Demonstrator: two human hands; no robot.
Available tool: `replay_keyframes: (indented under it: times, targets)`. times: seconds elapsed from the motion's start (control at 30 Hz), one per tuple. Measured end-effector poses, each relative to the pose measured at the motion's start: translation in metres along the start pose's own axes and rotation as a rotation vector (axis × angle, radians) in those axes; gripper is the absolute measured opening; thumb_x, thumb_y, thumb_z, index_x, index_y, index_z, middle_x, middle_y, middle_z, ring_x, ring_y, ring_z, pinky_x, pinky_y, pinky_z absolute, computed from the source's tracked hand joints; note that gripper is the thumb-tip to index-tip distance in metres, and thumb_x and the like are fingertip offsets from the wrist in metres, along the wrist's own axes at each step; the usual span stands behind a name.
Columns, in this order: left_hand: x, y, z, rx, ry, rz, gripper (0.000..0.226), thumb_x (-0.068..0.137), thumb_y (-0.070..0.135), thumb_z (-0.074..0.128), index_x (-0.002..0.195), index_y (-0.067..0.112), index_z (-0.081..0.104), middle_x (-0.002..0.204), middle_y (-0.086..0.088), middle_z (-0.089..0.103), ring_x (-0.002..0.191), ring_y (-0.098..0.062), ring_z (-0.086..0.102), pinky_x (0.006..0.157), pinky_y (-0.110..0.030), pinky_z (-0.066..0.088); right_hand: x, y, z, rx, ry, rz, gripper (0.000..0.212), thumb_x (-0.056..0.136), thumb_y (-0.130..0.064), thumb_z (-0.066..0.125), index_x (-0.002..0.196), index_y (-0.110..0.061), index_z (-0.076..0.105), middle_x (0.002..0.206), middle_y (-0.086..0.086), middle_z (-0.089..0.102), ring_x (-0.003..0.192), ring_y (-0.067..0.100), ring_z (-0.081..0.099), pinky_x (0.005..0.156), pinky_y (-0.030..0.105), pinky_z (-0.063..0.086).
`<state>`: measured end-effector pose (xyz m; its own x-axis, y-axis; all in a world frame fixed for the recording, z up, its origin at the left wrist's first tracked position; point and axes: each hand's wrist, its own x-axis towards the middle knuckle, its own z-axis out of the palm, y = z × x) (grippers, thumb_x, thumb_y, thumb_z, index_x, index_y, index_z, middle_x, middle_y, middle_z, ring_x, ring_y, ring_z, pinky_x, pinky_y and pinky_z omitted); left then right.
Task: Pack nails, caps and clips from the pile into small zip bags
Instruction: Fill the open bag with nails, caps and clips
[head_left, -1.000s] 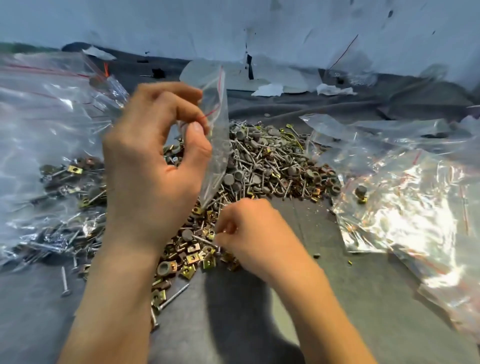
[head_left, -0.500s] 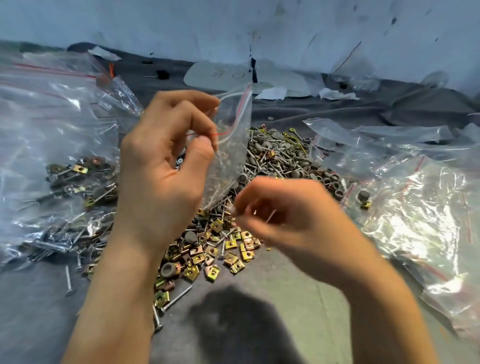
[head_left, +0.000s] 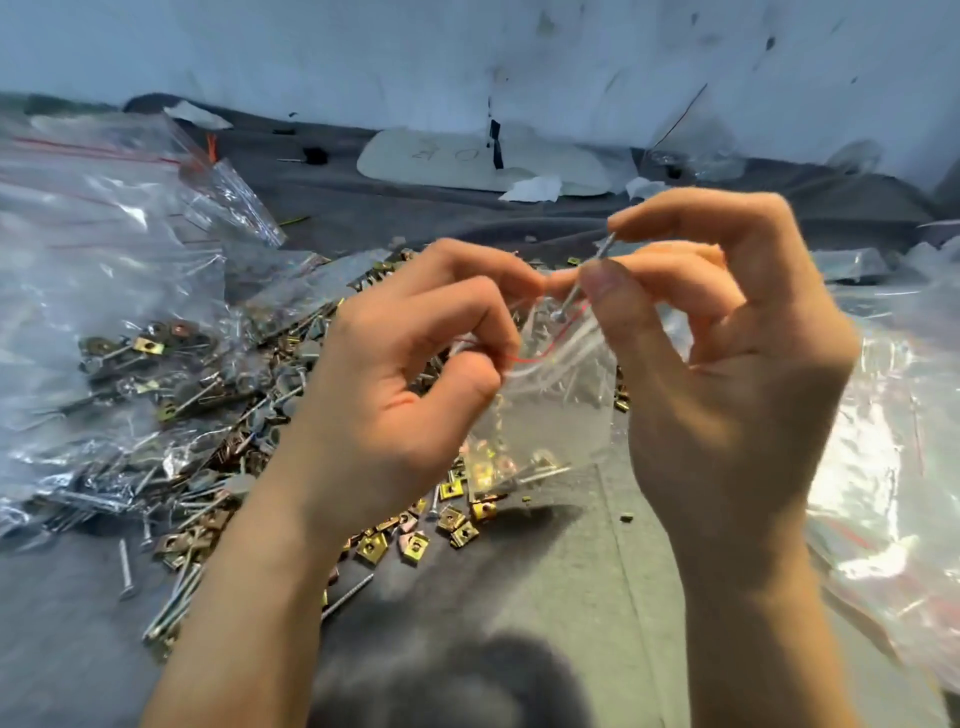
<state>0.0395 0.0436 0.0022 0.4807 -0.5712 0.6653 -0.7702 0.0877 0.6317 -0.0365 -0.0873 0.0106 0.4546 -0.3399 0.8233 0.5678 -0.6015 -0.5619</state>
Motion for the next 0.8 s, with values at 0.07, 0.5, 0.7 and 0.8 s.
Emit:
replay_keyframes:
  times: [0.07, 0.5, 0.7, 0.8]
  targets:
    - [0.0, 0.0, 0.001, -0.028, -0.017, -0.015, 0.016, 0.077, 0.012, 0.043, 0.069, 0.005, 0.055, 0.11, -0.004, 0.061, 0.096, -0.004, 0.057, 0.081, -0.017, 0.041, -0.001, 0.001, 0.001, -0.071, -0.01, -0.004, 0.019, 0.088, -0.004, 0.065, 0.098, -0.015, 0.052, 0.091, -0.008, 0.058, 0.077, 0.004, 0.065, 0.072, 0.023, 0.048]
    - [-0.001, 0.0, -0.001, -0.018, 0.039, -0.039, 0.014, 0.079, 0.016, 0.042, 0.069, 0.012, 0.051, 0.11, -0.007, 0.063, 0.108, -0.017, 0.06, 0.085, -0.023, 0.043, 0.003, 0.015, -0.013, -0.122, 0.15, 0.204, 0.008, 0.089, -0.017, 0.062, 0.088, -0.024, 0.063, 0.093, -0.004, 0.066, 0.089, 0.006, 0.062, 0.075, 0.024, 0.048]
    - [-0.001, -0.004, -0.009, 0.044, 0.156, -0.06, 0.014, 0.08, 0.015, 0.042, 0.071, 0.013, 0.052, 0.109, -0.003, 0.063, 0.107, -0.017, 0.06, 0.087, -0.025, 0.044, -0.004, 0.054, -0.019, -0.347, -0.106, 0.622, 0.018, 0.087, -0.012, 0.061, 0.076, -0.026, 0.064, 0.066, -0.012, 0.063, 0.061, 0.002, 0.057, 0.063, 0.02, 0.042]
    - [-0.001, -0.009, -0.017, 0.07, 0.258, -0.07, 0.014, 0.081, 0.013, 0.041, 0.072, 0.015, 0.052, 0.109, -0.006, 0.062, 0.109, -0.015, 0.059, 0.089, -0.021, 0.043, -0.012, 0.06, -0.017, -0.465, -0.619, 0.764, 0.017, 0.087, -0.014, 0.062, 0.073, -0.023, 0.065, 0.065, -0.006, 0.065, 0.063, 0.012, 0.06, 0.065, 0.029, 0.049]
